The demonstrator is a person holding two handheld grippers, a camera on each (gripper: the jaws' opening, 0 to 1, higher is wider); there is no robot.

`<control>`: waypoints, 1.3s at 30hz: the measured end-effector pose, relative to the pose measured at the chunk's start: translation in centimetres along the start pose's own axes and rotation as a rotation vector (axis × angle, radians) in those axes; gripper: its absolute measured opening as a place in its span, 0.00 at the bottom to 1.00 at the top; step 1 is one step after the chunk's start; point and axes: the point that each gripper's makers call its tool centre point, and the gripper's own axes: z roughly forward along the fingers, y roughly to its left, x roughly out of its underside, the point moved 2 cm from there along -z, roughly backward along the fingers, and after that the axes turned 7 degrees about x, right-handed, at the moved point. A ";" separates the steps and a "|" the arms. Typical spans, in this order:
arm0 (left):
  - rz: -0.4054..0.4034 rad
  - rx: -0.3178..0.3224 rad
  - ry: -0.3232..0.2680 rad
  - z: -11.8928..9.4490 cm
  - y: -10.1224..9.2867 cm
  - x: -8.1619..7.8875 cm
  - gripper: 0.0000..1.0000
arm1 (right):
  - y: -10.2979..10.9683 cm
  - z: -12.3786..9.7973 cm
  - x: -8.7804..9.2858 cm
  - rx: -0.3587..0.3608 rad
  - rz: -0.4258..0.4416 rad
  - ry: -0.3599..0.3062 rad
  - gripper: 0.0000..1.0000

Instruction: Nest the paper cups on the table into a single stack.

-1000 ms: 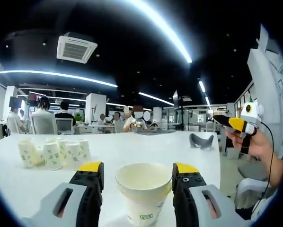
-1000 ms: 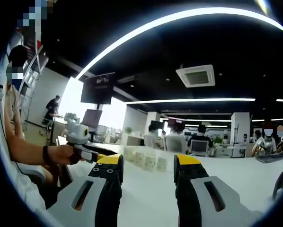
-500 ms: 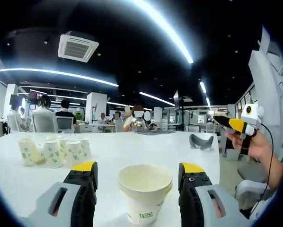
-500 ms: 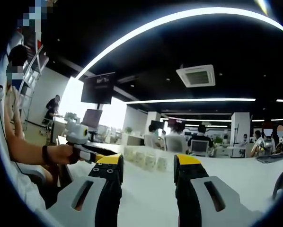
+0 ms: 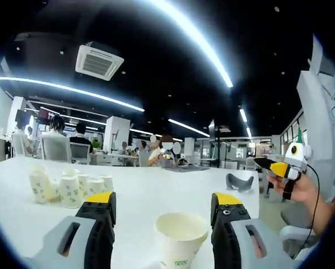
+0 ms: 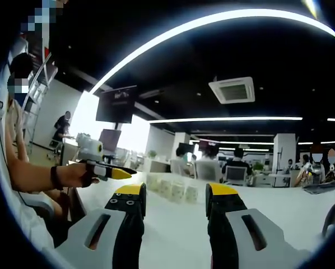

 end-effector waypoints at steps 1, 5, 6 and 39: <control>-0.001 -0.016 -0.006 -0.2 0.9 -0.4 0.73 | 0.0 0.0 0.0 0.000 0.000 -0.001 0.45; 0.000 -0.082 -0.013 -1.2 4.5 -1.4 0.73 | -0.3 0.0 0.0 0.003 0.000 -0.002 0.45; 0.002 -0.100 -0.005 -1.4 5.4 -1.5 0.73 | -0.3 0.0 0.1 0.003 0.001 -0.001 0.45; 0.030 -0.492 0.225 0.0 26.7 4.0 0.66 | 0.4 0.4 -0.9 -0.029 0.021 -0.023 0.45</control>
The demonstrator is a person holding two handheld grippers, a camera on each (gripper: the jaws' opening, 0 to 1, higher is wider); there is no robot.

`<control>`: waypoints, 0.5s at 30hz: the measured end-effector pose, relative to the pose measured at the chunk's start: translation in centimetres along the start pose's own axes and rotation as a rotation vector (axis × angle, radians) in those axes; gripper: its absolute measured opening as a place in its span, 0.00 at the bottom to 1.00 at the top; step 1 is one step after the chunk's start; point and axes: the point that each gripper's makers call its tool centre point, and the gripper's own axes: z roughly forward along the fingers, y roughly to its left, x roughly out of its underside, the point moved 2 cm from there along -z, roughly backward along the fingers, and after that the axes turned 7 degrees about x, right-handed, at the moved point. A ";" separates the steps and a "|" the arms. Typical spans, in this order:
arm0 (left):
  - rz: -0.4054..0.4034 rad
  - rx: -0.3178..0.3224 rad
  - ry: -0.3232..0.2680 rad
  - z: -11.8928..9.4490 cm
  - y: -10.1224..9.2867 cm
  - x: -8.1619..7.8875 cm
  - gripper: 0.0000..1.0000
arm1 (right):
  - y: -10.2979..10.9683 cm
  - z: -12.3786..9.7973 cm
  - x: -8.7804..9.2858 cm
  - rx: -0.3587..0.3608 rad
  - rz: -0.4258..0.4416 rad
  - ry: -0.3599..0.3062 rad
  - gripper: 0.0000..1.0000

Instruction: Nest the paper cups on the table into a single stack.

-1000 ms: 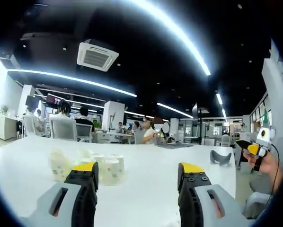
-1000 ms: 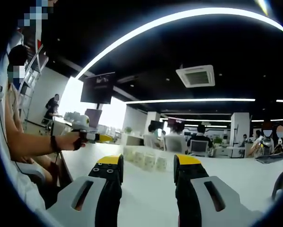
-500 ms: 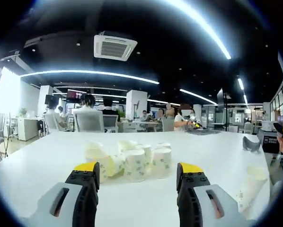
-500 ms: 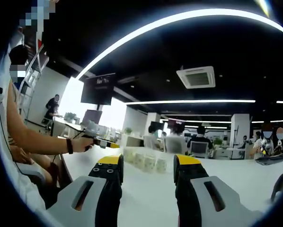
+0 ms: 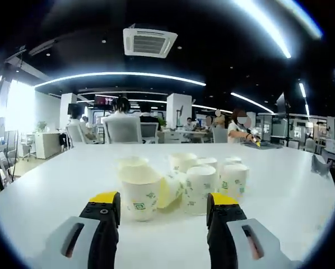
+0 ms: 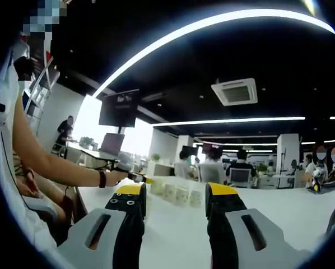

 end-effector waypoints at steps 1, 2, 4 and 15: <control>0.010 -0.018 0.008 0.3 0.4 0.2 0.66 | 0.0 0.0 0.0 -0.001 0.001 -0.001 0.45; 0.014 -0.031 0.013 0.5 0.7 0.5 0.65 | -0.1 0.0 0.0 -0.002 0.002 -0.003 0.45; 0.018 -0.052 0.029 1.0 1.4 1.0 0.63 | -0.2 -0.1 0.0 -0.002 0.006 -0.004 0.45; 0.053 -0.086 0.035 3.7 3.5 0.9 0.57 | -0.3 0.2 -0.1 0.002 0.011 0.005 0.44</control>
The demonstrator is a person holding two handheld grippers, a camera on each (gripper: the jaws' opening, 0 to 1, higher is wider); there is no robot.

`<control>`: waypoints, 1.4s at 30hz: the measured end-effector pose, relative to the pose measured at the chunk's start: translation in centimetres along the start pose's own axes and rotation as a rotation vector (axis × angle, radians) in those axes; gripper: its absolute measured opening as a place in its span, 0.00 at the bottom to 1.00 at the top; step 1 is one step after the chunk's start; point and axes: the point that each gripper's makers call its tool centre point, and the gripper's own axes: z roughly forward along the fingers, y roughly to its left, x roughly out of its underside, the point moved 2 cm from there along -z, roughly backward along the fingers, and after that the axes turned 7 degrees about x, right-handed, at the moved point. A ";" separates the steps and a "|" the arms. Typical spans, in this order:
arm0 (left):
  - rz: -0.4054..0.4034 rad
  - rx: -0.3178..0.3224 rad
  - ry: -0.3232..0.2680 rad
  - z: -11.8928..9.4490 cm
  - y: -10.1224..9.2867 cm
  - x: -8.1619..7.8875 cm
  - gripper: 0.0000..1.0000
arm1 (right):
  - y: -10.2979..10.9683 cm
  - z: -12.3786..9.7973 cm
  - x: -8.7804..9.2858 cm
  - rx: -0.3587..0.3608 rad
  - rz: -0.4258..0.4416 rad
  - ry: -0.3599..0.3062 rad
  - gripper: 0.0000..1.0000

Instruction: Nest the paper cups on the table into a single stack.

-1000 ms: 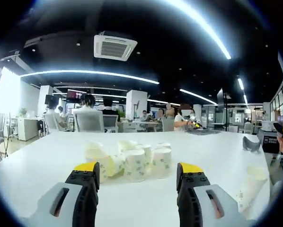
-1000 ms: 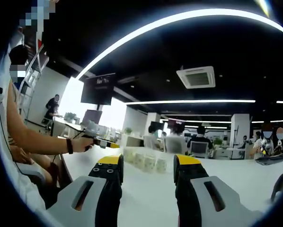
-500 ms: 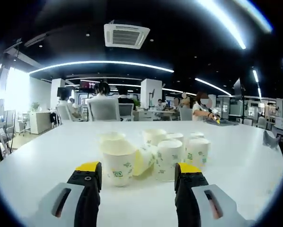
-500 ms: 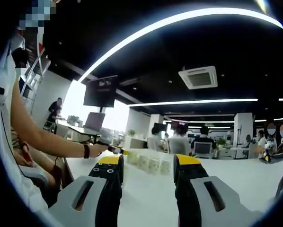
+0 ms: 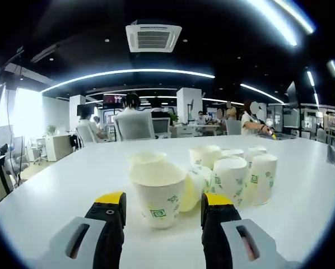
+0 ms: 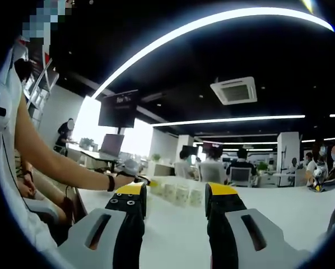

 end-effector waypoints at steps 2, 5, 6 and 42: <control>0.008 0.000 -0.004 0.6 0.2 -0.2 0.57 | 0.1 0.1 0.0 -0.001 -0.006 0.004 0.44; 0.001 -0.004 0.006 1.1 0.7 0.1 0.56 | 0.0 0.1 0.1 0.001 -0.011 0.012 0.44; -0.002 -0.003 0.009 1.3 0.8 0.2 0.55 | 0.0 0.1 0.2 0.003 -0.012 0.014 0.44; -0.005 0.025 0.016 -0.6 -1.0 0.7 0.44 | -2.1 0.1 0.8 0.046 -0.017 0.031 0.44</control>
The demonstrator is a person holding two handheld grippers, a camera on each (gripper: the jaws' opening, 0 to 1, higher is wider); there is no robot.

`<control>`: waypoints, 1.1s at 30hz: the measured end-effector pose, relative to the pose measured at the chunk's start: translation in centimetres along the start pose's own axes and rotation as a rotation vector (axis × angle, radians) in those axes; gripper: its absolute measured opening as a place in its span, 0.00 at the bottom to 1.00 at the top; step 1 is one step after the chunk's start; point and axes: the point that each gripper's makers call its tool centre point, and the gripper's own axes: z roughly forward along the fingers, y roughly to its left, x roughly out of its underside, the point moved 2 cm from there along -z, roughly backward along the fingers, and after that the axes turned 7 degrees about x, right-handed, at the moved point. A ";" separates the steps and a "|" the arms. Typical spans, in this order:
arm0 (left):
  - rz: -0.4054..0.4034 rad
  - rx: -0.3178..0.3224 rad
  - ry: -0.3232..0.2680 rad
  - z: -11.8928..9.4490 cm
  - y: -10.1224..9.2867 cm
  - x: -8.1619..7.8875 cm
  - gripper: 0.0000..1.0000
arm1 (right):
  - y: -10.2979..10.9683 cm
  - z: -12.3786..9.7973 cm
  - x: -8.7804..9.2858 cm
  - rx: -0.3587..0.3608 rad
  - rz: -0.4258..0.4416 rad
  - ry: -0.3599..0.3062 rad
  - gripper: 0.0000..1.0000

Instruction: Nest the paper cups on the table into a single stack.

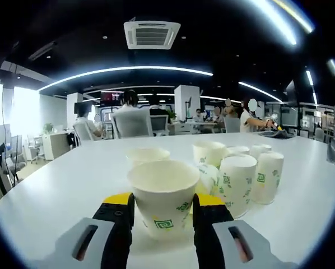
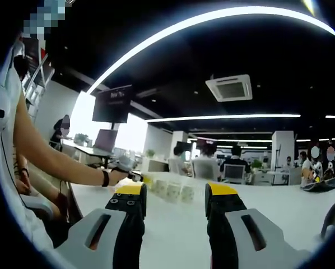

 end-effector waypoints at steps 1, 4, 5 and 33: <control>0.005 0.003 0.002 0.0 -0.1 0.0 0.44 | 0.0 0.0 0.0 0.000 0.001 0.000 0.44; 0.007 0.011 -0.003 -0.6 -0.1 -0.4 0.44 | 0.0 0.0 0.0 0.000 0.002 -0.003 0.44; 0.004 0.013 -0.006 -0.8 -0.1 -0.4 0.44 | 0.1 0.0 0.0 -0.001 0.003 -0.003 0.44; 0.002 0.228 -0.017 -7.7 -4.2 -0.9 0.43 | 3.9 0.7 1.3 -0.075 0.024 0.011 0.44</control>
